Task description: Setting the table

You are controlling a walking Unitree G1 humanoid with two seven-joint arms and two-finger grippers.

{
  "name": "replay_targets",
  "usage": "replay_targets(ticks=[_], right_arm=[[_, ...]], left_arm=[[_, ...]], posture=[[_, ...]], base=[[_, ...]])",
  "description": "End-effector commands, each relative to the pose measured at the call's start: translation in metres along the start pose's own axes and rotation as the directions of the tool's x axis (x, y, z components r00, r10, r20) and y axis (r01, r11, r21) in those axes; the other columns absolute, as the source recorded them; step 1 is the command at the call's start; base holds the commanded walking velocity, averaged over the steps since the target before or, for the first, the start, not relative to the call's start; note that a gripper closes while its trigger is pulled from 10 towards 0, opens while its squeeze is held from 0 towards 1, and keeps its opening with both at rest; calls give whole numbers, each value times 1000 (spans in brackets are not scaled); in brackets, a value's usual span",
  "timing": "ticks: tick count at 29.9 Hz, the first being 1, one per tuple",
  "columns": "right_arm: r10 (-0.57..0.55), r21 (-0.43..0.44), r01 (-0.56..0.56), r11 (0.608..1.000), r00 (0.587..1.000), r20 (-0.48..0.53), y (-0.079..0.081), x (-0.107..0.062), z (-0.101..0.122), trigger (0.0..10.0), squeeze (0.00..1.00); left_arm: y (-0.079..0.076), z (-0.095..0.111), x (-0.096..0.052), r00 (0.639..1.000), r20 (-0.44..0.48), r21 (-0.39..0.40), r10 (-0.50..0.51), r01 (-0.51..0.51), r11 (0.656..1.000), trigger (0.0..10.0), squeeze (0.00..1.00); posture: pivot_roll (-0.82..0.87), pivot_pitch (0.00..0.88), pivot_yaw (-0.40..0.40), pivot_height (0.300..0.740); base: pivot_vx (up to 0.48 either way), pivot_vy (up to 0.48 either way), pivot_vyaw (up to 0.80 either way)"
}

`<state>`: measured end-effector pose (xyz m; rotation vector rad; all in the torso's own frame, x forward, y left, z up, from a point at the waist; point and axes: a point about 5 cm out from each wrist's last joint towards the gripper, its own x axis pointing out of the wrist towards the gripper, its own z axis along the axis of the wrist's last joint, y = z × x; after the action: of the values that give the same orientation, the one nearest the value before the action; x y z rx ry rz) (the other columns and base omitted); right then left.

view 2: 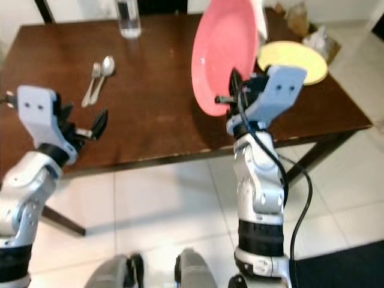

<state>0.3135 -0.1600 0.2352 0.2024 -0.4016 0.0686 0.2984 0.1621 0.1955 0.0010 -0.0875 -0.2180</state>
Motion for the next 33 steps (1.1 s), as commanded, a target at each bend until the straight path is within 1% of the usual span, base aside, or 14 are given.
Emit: replay_targets(ticks=[1, 24, 29, 30, 33], right_arm=[[-11, 12, 11, 1000, 1000, -4, -1, -3, 0, 10000, 0], [-8, 31, 9, 999, 1000, -24, 0, -5, -4, 10000, 0], [-3, 14, 3, 1000, 999, -32, 0, -6, -5, 10000, 0], [3, 17, -2, 1000, 999, -45, -2, -6, -7, 10000, 0], [-3, 19, 4, 1000, 998, -55, -4, -6, -8, 10000, 0]], left_arm=[[3, -3, -1, 1000, -13, 11, 7, -7, 1000, 10000, 0], [2, -5, 0, 1000, -15, 7, 8, -8, 1000, 10000, 0], [1, -6, 1, 999, -28, -11, 21, -21, 1000, 10000, 0], [0, -7, 1, 999, -39, -32, 22, -23, 999, 10000, 0], [0, -9, 2, 998, -49, -39, 26, -28, 999, 10000, 0]], posture=[[-109, 51, 37, 740], [-112, 59, 39, 740], [-112, 60, 39, 740], [-113, 61, 40, 740], [-113, 62, 40, 740]], base=[[-412, 0, 0], [-394, 0, 0], [0, 0, 0], [0, 0, 619], [0, 0, 735]])
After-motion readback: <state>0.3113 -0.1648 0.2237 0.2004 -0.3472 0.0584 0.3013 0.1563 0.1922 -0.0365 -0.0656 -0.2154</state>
